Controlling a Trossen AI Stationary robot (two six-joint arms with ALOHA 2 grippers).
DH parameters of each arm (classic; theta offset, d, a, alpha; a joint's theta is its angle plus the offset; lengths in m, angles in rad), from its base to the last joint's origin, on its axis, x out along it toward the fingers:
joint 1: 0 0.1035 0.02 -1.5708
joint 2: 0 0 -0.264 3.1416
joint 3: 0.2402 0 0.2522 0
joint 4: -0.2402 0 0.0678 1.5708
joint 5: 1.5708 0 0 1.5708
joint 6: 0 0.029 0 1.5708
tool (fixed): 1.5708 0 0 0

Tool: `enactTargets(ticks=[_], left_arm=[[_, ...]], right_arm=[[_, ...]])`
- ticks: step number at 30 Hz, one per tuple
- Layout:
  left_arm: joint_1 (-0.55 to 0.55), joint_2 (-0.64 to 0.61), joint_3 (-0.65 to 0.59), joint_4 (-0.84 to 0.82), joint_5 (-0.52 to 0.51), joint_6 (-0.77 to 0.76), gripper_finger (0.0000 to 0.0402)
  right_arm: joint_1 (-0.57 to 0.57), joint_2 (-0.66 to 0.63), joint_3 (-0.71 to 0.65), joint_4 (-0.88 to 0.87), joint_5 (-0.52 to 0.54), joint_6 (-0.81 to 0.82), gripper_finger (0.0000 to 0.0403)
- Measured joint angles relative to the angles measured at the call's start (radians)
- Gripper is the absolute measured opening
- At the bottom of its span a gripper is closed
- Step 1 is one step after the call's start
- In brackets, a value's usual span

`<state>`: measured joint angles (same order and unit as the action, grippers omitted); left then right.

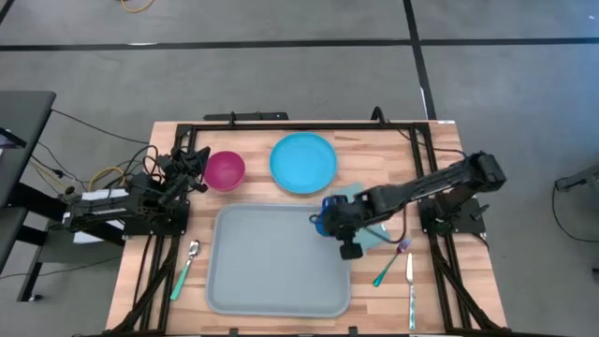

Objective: Set up tray
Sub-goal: Put the blue mug on the gray tray

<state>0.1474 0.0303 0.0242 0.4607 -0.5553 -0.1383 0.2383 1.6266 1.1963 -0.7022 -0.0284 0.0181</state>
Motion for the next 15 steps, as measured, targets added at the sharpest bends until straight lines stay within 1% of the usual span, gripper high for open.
enactTargets(ticks=[3, 7, 12, 15], left_arm=[[0.000, 0.000, 0.000, -0.001, 0.001, 0.000, 0.0000], [0.000, 0.000, 0.000, -0.002, 0.017, -0.004, 0.0000], [0.000, 0.000, 0.000, -0.011, 0.065, -0.036, 0.0000], [0.000, 0.000, 0.000, -0.026, 0.087, -0.044, 0.0000]], right_arm=[[0.009, 0.082, 0.066, -0.054, 0.003, 0.011, 0.0014], [-0.004, 0.183, 0.137, -0.133, 0.004, 0.101, 0.0015], [-0.015, 0.275, 0.215, -0.228, 0.004, 0.184, 0.0007], [-0.017, 0.313, 0.251, -0.243, 0.004, 0.224, 0.0016]])
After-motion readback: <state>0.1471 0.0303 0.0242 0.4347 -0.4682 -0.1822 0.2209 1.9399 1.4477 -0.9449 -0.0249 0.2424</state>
